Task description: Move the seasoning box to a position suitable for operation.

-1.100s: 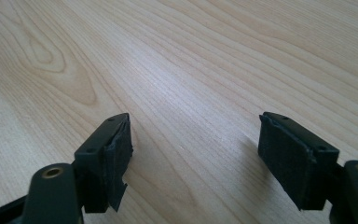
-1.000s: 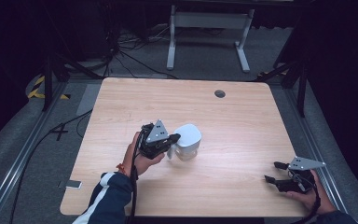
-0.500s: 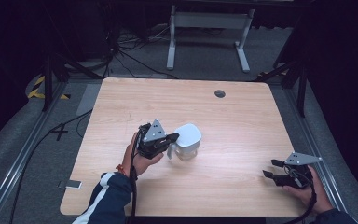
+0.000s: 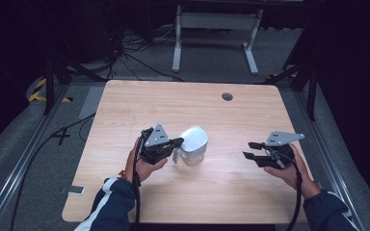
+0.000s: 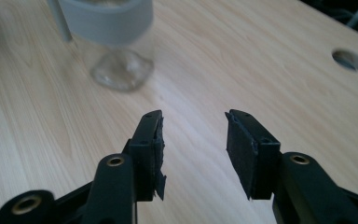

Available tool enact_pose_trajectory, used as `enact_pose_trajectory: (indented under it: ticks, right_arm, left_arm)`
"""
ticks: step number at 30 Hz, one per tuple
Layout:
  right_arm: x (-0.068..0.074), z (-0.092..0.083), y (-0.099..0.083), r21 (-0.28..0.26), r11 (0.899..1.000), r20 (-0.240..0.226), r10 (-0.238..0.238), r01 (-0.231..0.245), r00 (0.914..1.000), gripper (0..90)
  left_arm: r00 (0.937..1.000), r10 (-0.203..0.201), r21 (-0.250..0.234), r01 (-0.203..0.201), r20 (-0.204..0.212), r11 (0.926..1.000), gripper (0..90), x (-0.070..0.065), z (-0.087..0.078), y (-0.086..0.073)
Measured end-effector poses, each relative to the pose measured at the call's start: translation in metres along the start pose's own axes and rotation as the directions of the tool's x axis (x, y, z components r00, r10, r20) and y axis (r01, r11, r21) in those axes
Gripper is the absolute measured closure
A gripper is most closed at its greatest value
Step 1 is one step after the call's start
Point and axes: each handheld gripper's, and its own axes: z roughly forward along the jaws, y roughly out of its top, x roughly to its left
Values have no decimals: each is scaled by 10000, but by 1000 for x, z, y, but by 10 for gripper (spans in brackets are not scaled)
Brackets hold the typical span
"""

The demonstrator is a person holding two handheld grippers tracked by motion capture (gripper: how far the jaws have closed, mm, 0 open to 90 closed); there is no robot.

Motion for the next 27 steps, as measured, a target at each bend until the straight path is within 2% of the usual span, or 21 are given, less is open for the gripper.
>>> enact_pose_trajectory:
  ticks: [2, 4, 6, 7, 10, 16, 18, 19, 22, 27]
  right_arm:
    - [4, 8, 14, -102, 9997, -308, -215, 212, 9993, 597]
    - [10, 18, 27, 58, 9983, -165, -585, 586, 9981, 639]
    - [15, 29, 37, 190, 9970, -340, -742, 749, 9967, 678]
    - [15, 29, 37, 190, 9970, -340, -742, 749, 9967, 678]
    - [21, 39, 47, 353, 9935, -576, -1060, 1081, 9927, 755]
    - [26, 54, 61, 698, 9882, -760, -1307, 1360, 9885, 876]
    - [27, 58, 64, 817, 9864, -810, -1364, 1430, 9873, 889]
    - [28, 62, 68, 1037, 9828, -670, -1467, 1531, 9869, 893]
    - [29, 67, 71, 1220, 9808, -764, -1436, 1522, 9867, 894]
    - [32, 75, 76, 1250, 9784, -757, -1558, 1644, 9849, 895]
  left_arm:
    - [10000, -25, -20, 25, -47, 10000, 897, 0, 0, -1]
    - [10000, -22, -59, 22, -18, 10000, 897, 0, 0, -1]
    - [10000, -69, -111, 68, -20, 9999, 897, 0, 0, -2]
    - [10000, -69, -111, 68, -20, 9999, 897, 0, 0, -2]
    - [9999, -118, -149, 119, 6, 9998, 897, 0, 0, -2]
    - [9999, -145, -128, 145, 2, 9998, 897, 0, 0, -2]
    - [10000, -42, -129, 42, -30, 9999, 897, 0, 0, -2]
    - [10000, -15, -118, 15, -25, 9999, 897, 0, 0, -2]
    - [10000, -14, -136, 14, -32, 9999, 897, 0, 0, -2]
    - [10000, -46, -150, 46, -24, 9999, 896, 0, 0, -2]
